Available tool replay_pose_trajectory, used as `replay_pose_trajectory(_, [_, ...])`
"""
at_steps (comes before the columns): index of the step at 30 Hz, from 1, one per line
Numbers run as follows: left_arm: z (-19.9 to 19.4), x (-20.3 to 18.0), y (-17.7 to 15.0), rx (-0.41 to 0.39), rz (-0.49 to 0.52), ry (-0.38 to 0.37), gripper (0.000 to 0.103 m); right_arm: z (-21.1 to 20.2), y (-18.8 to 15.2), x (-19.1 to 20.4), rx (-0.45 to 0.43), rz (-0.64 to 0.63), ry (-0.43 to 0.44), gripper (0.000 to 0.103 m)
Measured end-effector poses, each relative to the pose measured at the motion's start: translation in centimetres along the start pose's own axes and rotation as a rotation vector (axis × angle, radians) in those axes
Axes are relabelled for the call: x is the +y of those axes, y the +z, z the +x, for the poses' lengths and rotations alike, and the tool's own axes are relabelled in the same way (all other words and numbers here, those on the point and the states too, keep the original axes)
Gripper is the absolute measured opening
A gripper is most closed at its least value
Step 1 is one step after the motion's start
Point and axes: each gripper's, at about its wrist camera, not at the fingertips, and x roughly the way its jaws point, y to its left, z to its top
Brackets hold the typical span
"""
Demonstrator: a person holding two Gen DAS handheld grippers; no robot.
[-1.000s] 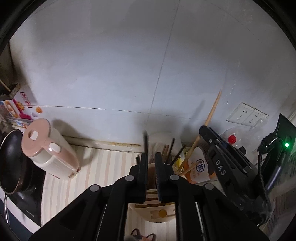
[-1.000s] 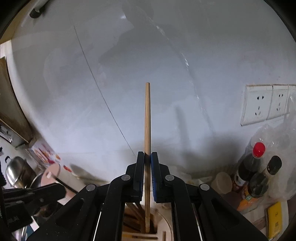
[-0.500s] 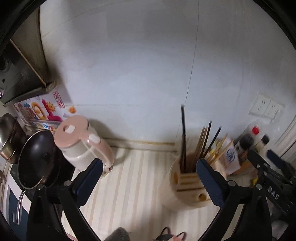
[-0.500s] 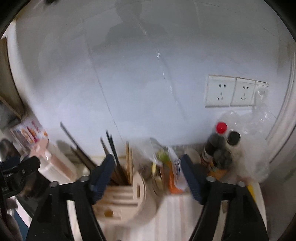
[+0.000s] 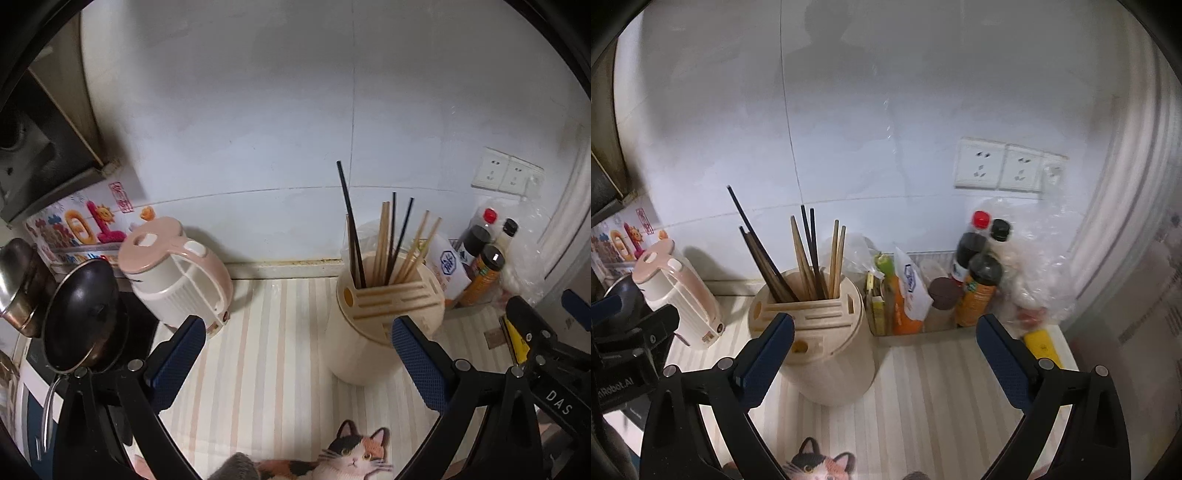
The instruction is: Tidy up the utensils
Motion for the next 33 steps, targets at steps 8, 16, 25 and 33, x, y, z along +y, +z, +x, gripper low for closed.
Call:
replay_pose_trajectory(8, [-7.9, 0.3, -2.3, -0.095, -0.025, -0.004, 0.103, -9.7, -1.8, -1.1, -0.106, 0.003, -0.035, 0.1])
replay_pose_trajectory(16, [-15.2, -0.5, -5.6, -0.158, -0.041, 0.013, 0.103, -17.9, -4.4, -2.7, -0.175, -0.015, -0.034, 0.103])
replay_pose_trajectory(25, [-20.1, -1.7, -9.2, -0.185, -0.049, 0.024, 0.103, -24.5, -7.7, -5.3, -0.207, -0.021, -0.025, 0.103])
replay_pose_trajectory(33, [-21.4, -1.9, -10.9, -0.185, -0.062, 0.038, 0.103, -26.8, -8.8, -6.1, -0.222, -0.034, -0.02, 0.103])
